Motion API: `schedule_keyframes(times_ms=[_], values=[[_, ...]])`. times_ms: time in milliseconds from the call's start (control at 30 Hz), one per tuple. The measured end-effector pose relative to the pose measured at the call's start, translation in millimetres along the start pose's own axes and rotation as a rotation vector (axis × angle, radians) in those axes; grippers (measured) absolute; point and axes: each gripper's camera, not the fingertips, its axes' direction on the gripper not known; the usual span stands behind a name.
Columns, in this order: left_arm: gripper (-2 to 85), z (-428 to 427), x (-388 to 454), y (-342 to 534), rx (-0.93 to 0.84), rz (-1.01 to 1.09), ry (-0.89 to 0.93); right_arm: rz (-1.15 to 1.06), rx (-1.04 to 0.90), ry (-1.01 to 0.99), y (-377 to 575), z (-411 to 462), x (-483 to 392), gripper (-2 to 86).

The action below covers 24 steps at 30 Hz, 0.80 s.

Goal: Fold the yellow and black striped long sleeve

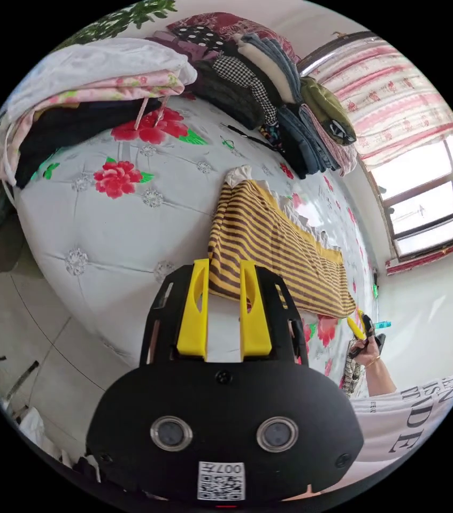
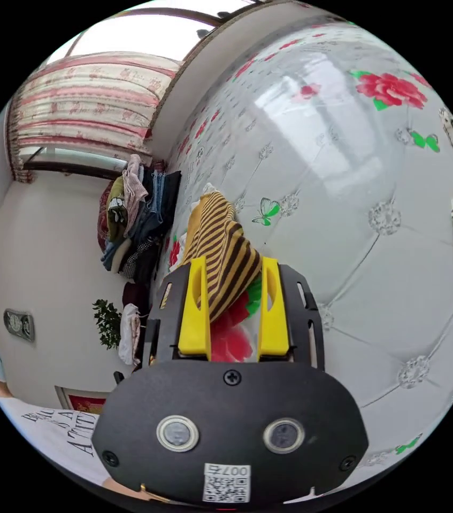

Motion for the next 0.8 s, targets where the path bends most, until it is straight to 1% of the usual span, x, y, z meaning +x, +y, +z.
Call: schedule_keyframes(times_ms=[33,67,133,267,333,433,500,533,600,633,700,733,800], values=[[8.2,-5,-13,4,0.022,-0.073,0.028,0.017,-0.011,-0.021,-1,7,1,11.0],[8.1,-8,-19,6,0.031,-0.104,0.043,0.017,-0.007,-0.037,-3,18,-3,10.4],[7.8,-20,-39,11,0.055,-0.191,0.1,0.008,0.023,-0.005,-10,28,-20,9.0],[7.7,-41,-60,13,0.065,-0.242,0.127,0.042,-0.029,0.02,-47,49,-60,3.5],[7.6,-58,-73,16,0.079,-0.253,0.137,0.057,-0.02,0.016,-62,45,-84,1.8],[7.6,-73,-89,18,0.072,-0.251,0.153,-0.048,0.016,0.024,-85,34,-158,0.4],[7.8,-79,-96,19,0.058,-0.241,0.167,-0.239,-0.011,0.025,-106,43,-257,0.1],[8.1,-82,-99,19,0.047,-0.237,0.174,-0.302,-0.029,0.013,-109,49,-288,0.0],[8.6,-88,-103,17,0.042,-0.237,0.204,-0.597,-0.128,0.0,-108,85,-432,-0.1],[9.1,-92,-106,17,0.047,-0.239,0.23,-0.684,-0.159,0.005,-101,98,-473,-0.1],[9.9,-99,-108,15,0.052,-0.238,0.261,-0.98,-0.273,-0.019,-50,154,-611,-0.1],[10.7,-104,-111,13,0.049,-0.237,0.278,-1.042,-0.307,-0.036,-33,170,-640,-0.1],[11.5,-111,-116,12,0.05,-0.236,0.308,-1.222,-0.45,-0.112,40,237,-727,0.0]])
